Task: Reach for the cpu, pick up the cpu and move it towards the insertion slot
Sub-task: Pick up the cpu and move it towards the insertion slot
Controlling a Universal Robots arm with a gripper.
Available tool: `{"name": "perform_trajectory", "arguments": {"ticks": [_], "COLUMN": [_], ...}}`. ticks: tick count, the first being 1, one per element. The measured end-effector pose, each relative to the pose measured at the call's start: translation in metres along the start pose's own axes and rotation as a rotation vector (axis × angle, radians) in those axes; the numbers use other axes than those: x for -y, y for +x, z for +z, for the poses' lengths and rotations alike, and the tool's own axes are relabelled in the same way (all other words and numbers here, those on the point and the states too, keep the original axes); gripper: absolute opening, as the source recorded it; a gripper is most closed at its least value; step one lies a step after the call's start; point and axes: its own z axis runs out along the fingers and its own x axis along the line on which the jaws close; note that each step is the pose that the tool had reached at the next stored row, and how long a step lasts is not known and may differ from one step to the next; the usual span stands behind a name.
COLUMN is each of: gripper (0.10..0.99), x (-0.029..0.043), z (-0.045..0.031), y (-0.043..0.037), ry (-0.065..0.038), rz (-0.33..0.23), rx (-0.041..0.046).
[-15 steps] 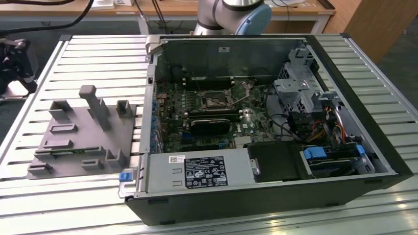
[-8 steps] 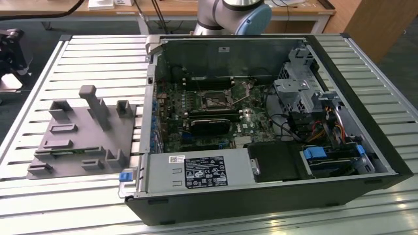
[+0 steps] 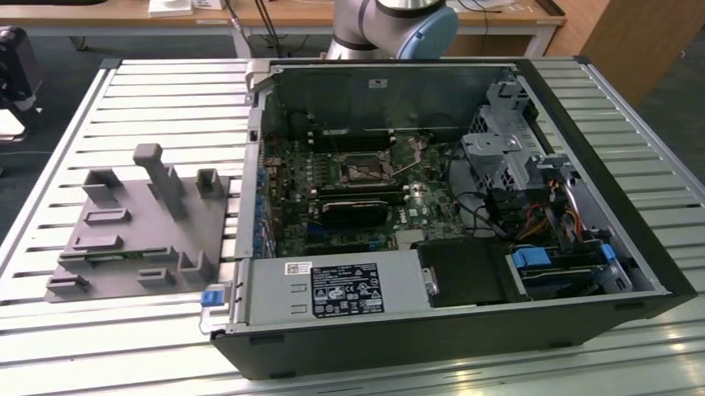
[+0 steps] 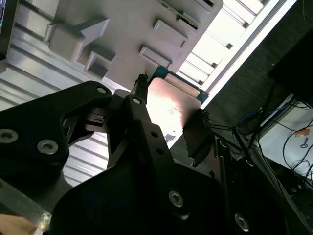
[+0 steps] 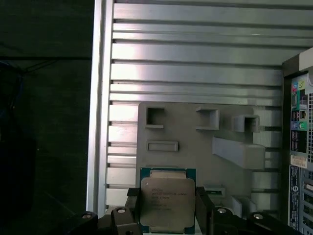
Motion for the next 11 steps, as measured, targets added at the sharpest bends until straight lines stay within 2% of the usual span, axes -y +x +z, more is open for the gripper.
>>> {"name": "perform_trajectory", "arguments": {"ticks": [8, 11], "gripper": [0.541, 0.541], "x": [-0.0007, -0.0008], "z": [-0.02, -0.023], "y": [0.0, -0.0002], "ry": [0.0, 0.0], "rz": [0.0, 0.0], "rx": [0.0, 0.0002]}}
